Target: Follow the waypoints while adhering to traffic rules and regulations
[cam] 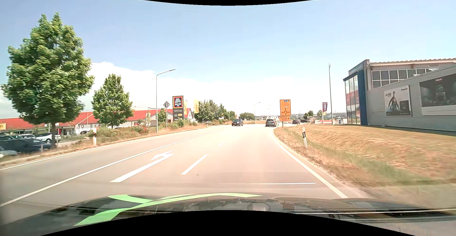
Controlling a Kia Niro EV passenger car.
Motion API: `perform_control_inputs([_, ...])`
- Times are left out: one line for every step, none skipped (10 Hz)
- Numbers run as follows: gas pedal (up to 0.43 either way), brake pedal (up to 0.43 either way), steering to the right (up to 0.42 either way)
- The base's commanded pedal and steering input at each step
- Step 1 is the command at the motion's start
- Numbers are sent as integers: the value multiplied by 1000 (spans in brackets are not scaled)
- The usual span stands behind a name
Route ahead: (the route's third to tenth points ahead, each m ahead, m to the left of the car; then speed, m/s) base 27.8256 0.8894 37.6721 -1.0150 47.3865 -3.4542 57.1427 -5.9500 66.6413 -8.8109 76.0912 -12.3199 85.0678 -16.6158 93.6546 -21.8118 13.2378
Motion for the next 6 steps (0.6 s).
perform_control_inputs([0,0,21])
perform_control_inputs([0,0,21])
perform_control_inputs([0,0,20])
perform_control_inputs([0,0,20])
perform_control_inputs([0,0,20])
perform_control_inputs([0,0,20])
